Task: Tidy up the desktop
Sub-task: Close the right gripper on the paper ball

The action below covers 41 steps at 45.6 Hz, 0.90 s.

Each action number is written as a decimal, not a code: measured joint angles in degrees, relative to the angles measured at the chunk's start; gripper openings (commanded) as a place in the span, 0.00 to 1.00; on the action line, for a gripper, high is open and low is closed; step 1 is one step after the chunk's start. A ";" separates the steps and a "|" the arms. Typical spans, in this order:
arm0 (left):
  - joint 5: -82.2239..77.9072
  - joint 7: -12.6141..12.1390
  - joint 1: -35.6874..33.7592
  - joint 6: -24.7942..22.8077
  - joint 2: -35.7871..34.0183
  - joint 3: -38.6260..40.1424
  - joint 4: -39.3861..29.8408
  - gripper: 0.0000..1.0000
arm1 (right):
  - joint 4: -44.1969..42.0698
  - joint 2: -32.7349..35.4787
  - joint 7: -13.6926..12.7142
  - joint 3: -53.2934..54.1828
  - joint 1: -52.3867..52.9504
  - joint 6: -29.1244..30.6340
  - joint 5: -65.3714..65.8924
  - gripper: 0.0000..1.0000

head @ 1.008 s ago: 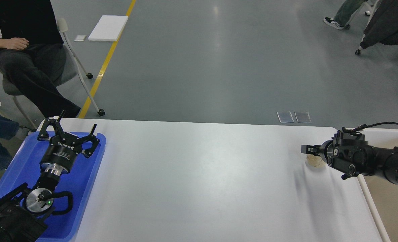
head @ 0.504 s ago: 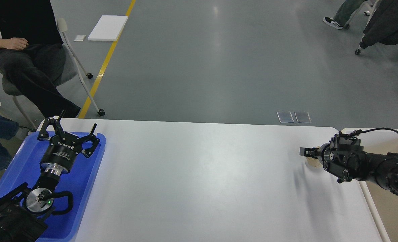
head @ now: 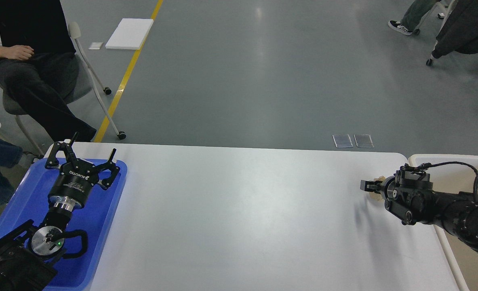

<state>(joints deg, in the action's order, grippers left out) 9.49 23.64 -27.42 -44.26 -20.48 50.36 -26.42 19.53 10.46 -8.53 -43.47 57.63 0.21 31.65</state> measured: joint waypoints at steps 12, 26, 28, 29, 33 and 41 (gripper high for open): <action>0.00 0.00 0.00 0.00 0.00 0.00 0.00 0.99 | -2.73 -1.44 0.01 0.29 -1.53 -0.02 -0.24 0.96; 0.00 0.00 0.00 0.00 0.00 0.00 -0.02 0.99 | -3.74 -2.58 0.01 1.06 -2.60 -0.16 -0.39 0.96; 0.00 0.00 0.00 0.00 0.00 0.00 -0.02 0.99 | -4.06 -2.83 0.01 1.09 -2.77 -0.32 -0.40 0.96; 0.00 0.00 0.00 0.00 0.00 0.00 -0.02 0.99 | -4.21 -2.94 0.00 1.10 -2.82 -0.38 -0.40 0.96; 0.00 0.00 0.00 0.00 0.00 0.00 -0.02 0.99 | -5.24 -3.80 0.01 1.16 -3.26 -0.57 -0.43 0.96; 0.00 0.00 0.00 0.00 0.00 0.00 -0.01 0.99 | -7.00 -4.89 0.01 1.22 -3.79 -0.85 -0.43 0.91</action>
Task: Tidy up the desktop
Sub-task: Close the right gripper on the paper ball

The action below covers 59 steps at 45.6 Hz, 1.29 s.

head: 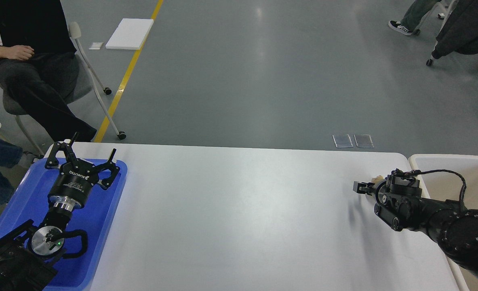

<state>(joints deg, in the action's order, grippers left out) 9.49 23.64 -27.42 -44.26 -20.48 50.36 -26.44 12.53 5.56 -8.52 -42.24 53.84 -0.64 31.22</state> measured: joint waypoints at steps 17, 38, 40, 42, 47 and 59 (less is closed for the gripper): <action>0.00 0.00 0.00 0.02 0.00 0.00 0.00 0.99 | -1.13 -0.62 0.00 -0.39 -0.84 0.26 0.29 0.27; 0.00 0.00 0.00 0.02 0.00 0.00 0.02 0.99 | -0.88 -0.57 -0.09 -0.10 -1.90 0.67 -0.48 0.00; 0.00 0.00 0.00 0.02 0.00 0.00 0.02 0.99 | -0.75 -0.49 -0.10 -0.07 -1.87 0.70 -0.55 0.00; 0.00 0.00 0.00 0.02 0.00 0.00 0.02 0.99 | -0.60 -0.36 -0.09 -0.04 -1.76 0.76 -0.60 0.00; 0.00 0.00 0.00 0.02 0.00 0.00 0.02 0.99 | 0.19 0.22 -0.08 0.05 -1.35 0.81 -0.69 0.00; 0.01 -0.10 0.00 0.02 0.00 0.00 0.01 0.99 | 8.54 3.38 -0.16 0.49 2.85 0.79 -0.86 0.00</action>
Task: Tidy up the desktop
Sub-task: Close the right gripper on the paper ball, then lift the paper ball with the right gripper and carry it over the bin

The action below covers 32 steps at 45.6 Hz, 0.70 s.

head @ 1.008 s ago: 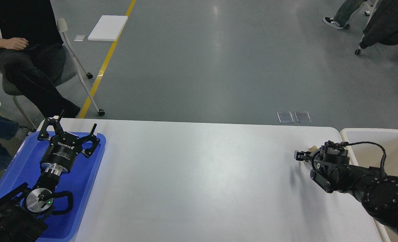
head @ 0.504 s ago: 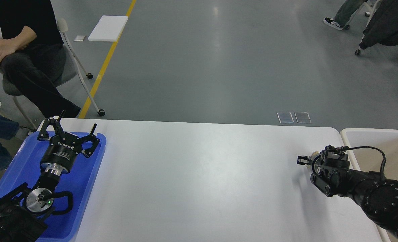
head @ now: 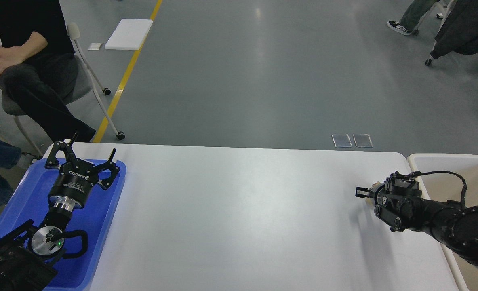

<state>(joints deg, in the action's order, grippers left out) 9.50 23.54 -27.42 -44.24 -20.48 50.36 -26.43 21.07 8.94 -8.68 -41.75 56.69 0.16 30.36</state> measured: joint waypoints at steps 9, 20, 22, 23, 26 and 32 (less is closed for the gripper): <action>-0.01 -0.01 0.00 0.00 0.00 0.00 -0.01 0.99 | 8.64 3.95 -0.07 -0.42 5.28 -0.06 -0.10 0.00; -0.01 -0.07 0.00 -0.09 0.02 0.00 -0.03 0.99 | 22.23 9.05 -0.09 -4.68 15.71 -0.53 -0.34 0.00; -0.01 -0.07 -0.01 -0.08 0.02 0.00 -0.02 0.99 | 24.10 9.79 -0.08 -5.36 16.83 -0.52 -0.39 0.00; 0.01 -0.06 -0.01 -0.08 0.01 0.00 -0.01 0.99 | 25.59 10.44 -0.03 -5.79 17.94 -0.51 -0.36 0.00; 0.01 -0.06 0.00 -0.08 0.02 0.00 -0.02 0.99 | 28.28 11.89 0.01 -6.59 20.90 -0.52 -0.35 0.00; -0.01 -0.07 -0.01 -0.08 0.02 0.00 -0.02 0.99 | 33.52 14.50 0.06 -8.75 25.06 -0.55 -0.27 0.00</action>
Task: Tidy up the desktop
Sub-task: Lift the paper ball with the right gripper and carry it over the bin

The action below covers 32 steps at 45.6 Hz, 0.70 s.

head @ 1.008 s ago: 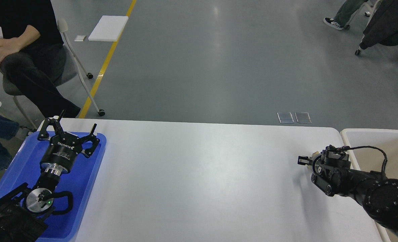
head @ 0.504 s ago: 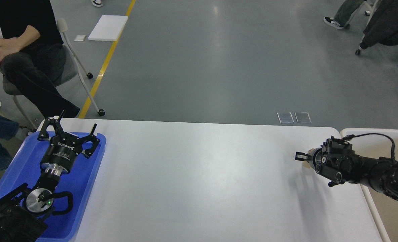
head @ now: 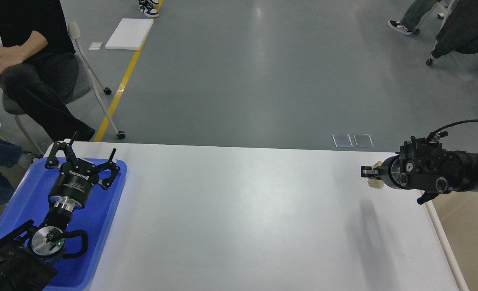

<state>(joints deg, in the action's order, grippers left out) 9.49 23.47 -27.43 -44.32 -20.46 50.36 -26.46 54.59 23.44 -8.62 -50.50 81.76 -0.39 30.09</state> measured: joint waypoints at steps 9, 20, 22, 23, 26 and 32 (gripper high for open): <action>0.00 0.00 -0.01 0.02 0.01 0.00 0.00 0.99 | 5.50 2.50 0.06 -3.55 6.45 0.10 -0.02 0.00; 0.00 -0.01 -0.03 0.03 0.01 0.00 0.00 0.99 | 14.50 5.62 0.07 -7.30 15.69 0.52 0.06 0.00; 0.00 -0.01 -0.03 0.03 0.01 0.00 0.00 0.99 | 15.69 6.20 0.09 -7.73 17.32 0.73 0.08 0.00; 0.00 -0.01 -0.03 0.03 0.01 0.00 0.00 0.99 | 16.37 6.50 0.09 -7.98 18.21 0.99 0.07 0.00; 0.00 -0.01 -0.03 0.03 0.00 0.00 0.00 0.99 | 18.55 7.51 0.09 -8.80 21.08 2.22 0.04 0.00; 0.00 -0.01 0.01 0.03 0.00 0.00 0.00 0.99 | 22.70 9.66 0.10 -9.94 27.60 7.90 0.01 0.00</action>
<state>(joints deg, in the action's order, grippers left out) 9.49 23.46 -27.42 -44.29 -20.47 50.36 -26.45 77.29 33.10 -8.52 -60.44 109.36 7.51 30.11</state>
